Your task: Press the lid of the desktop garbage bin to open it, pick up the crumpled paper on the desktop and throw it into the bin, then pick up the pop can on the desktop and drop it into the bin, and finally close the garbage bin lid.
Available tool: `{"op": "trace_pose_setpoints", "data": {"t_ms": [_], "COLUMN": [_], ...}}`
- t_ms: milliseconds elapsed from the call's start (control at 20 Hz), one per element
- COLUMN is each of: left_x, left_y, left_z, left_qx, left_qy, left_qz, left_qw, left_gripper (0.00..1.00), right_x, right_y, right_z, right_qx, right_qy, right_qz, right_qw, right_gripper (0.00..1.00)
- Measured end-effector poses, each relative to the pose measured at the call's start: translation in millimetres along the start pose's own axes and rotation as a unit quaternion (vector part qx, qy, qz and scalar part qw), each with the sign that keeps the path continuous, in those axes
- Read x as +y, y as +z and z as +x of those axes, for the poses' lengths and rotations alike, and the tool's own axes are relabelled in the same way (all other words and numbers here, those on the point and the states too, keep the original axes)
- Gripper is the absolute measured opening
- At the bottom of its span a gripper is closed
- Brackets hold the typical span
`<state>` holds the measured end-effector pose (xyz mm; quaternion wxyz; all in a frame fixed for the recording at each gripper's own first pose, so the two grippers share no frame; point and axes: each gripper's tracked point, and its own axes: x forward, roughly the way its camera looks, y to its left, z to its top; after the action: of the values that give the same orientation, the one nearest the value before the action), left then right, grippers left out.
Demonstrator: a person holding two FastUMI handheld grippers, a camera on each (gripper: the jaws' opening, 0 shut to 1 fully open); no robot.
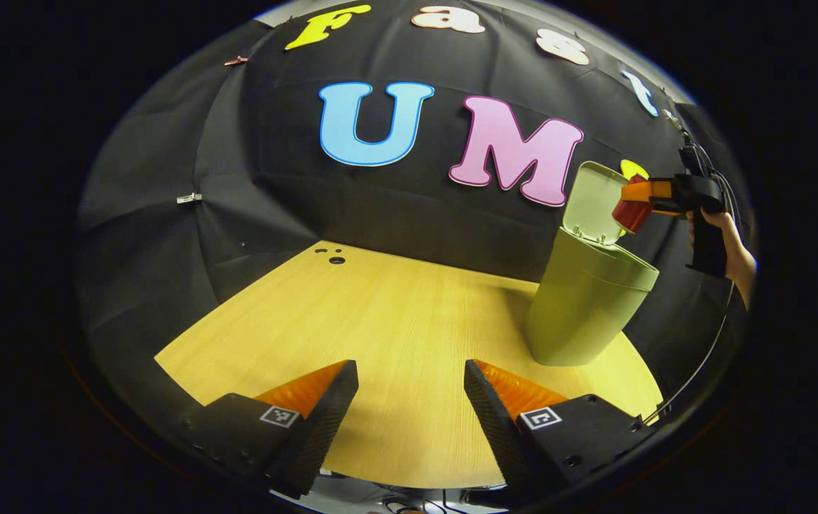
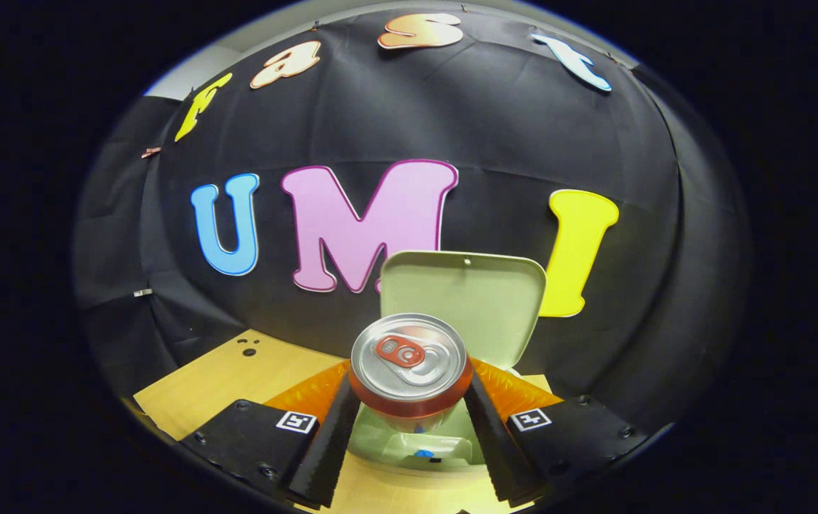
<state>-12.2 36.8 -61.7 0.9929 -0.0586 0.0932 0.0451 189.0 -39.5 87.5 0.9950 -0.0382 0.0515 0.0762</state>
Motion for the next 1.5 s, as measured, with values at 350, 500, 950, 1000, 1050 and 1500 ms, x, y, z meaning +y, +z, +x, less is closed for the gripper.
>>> {"op": "trace_pose_setpoints", "data": {"t_ms": [350, 500, 950, 1000, 1050, 1500], "left_x": [-17, -15, -4, -3, -2, 11], "left_y": [6, 5, 4, 3, 2, -10], "left_z": [30, 40, 54, 54, 54, 41], "left_qx": [0.009, 0.014, 0.022, 0.022, 0.024, 0.031], "left_qy": [-0.003, -0.004, -0.001, -0.001, 0.000, 0.010], "left_qz": [0.011, 0.018, 0.007, 0.006, 0.006, -0.001], "left_qw": [1.000, 1.000, 1.000, 1.000, 1.000, 0.999], "left_gripper": [0.96, 0.96, 0.96, 0.96, 0.96, 0.96], "right_x": [-25, -25, -29, -29, -28, -26], "right_y": [-19, -28, -30, -27, -25, 65], "right_z": [28, 36, 48, 47, 46, 38], "right_qx": [0.026, 0.034, 0.032, 0.029, 0.026, -0.044], "right_qy": [-0.017, -0.021, -0.041, -0.041, -0.042, -0.044], "right_qz": [0.011, 0.012, 0.004, 0.007, 0.009, 0.007], "right_qw": [0.999, 0.999, 0.999, 0.999, 0.999, 0.998], "right_gripper": [0.83, 0.83, 0.91, 0.94, 0.98, 0.98]}}
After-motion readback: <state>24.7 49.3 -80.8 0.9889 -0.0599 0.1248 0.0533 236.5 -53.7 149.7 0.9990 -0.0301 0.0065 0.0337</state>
